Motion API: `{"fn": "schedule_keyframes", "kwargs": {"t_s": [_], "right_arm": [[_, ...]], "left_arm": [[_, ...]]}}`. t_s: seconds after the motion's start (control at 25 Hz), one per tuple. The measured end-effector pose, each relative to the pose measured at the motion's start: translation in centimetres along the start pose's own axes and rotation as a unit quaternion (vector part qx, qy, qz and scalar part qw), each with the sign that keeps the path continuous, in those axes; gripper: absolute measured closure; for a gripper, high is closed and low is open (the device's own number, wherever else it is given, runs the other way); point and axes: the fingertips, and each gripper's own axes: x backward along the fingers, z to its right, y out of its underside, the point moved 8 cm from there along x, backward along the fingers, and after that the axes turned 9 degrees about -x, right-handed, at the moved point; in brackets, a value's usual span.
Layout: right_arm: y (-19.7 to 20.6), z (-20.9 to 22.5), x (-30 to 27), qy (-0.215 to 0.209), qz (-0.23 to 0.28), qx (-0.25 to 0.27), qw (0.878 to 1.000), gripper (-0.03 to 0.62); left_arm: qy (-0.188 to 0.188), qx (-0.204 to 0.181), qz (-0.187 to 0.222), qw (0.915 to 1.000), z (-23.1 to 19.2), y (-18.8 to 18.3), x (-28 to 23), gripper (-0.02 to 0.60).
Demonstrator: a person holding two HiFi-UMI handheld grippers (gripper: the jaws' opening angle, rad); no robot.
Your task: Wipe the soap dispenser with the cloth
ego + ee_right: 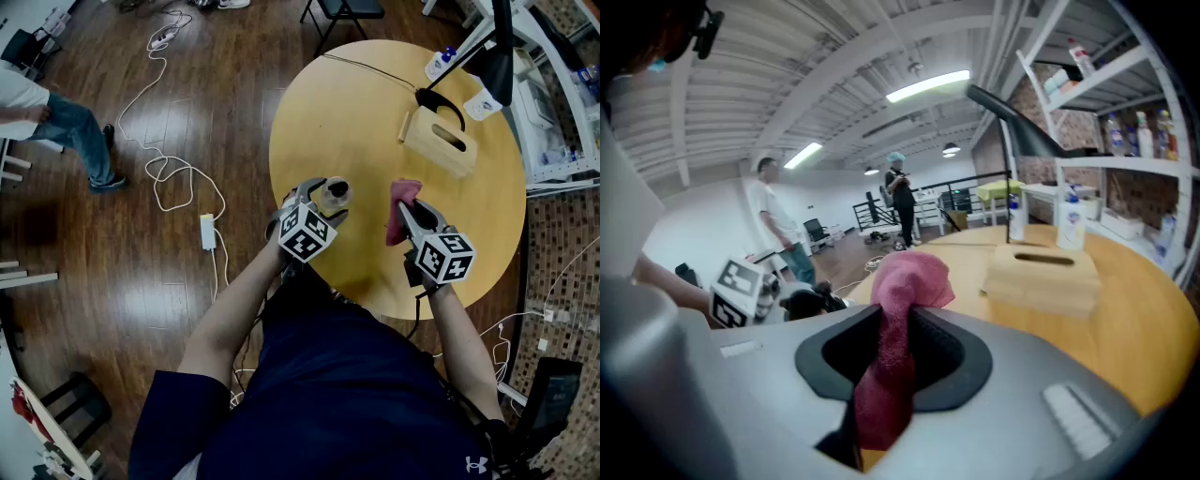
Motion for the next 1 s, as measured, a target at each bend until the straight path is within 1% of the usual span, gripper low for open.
{"fn": "schedule_keyframes", "kwargs": {"t_s": [0.08,0.12,0.16,0.32,0.4,0.48,0.56,0.68,0.8,0.92,1.0], "right_arm": [[-2.1,-3.4,-1.7,-0.013,-0.008,0.043,0.999,0.500],[-2.8,-4.9,-2.7,-0.019,-0.015,0.062,0.998,0.500],[-3.0,-6.4,-3.8,-0.023,-0.026,0.078,0.996,0.500],[-1.4,-11.4,-8.1,-0.035,-0.093,0.135,0.986,0.503],[-0.9,-13.3,-8.7,-0.034,-0.110,0.174,0.978,0.505],[-0.8,-14.0,-8.9,-0.024,-0.123,0.201,0.972,0.505],[-1.1,-13.4,-8.9,-0.006,-0.129,0.201,0.971,0.505],[-1.8,-11.8,-8.5,0.022,-0.129,0.158,0.979,0.505],[-2.3,-10.9,-8.1,0.043,-0.130,0.128,0.982,0.505],[-2.6,-11.4,-8.4,0.044,-0.130,0.119,0.983,0.505],[-2.4,-12.5,-8.8,0.035,-0.132,0.129,0.982,0.505]], "left_arm": [[-0.008,-0.019,-0.010,0.9997,-0.5,0.4,0.2,0.238],[-0.012,-0.024,-0.011,0.9996,-0.7,0.6,0.3,0.253],[-0.014,-0.026,-0.010,0.9995,-0.8,0.7,0.3,0.253],[-0.015,-0.028,-0.001,0.9995,-0.7,1.0,0.4,0.255],[-0.012,-0.031,0.002,0.9994,-0.7,0.9,0.4,0.255],[-0.011,-0.034,0.005,0.9994,-0.7,0.8,0.5,0.255],[-0.010,-0.033,0.006,0.9994,-0.7,0.8,0.4,0.255],[-0.007,-0.036,0.007,0.9993,-0.5,0.7,0.1,0.256],[-0.002,-0.041,0.011,0.9991,-0.4,0.5,0.0,0.256],[0.003,-0.046,0.016,0.9988,-0.6,0.5,0.1,0.256],[0.006,-0.049,0.017,0.9986,-0.5,0.6,0.2,0.256]]}}
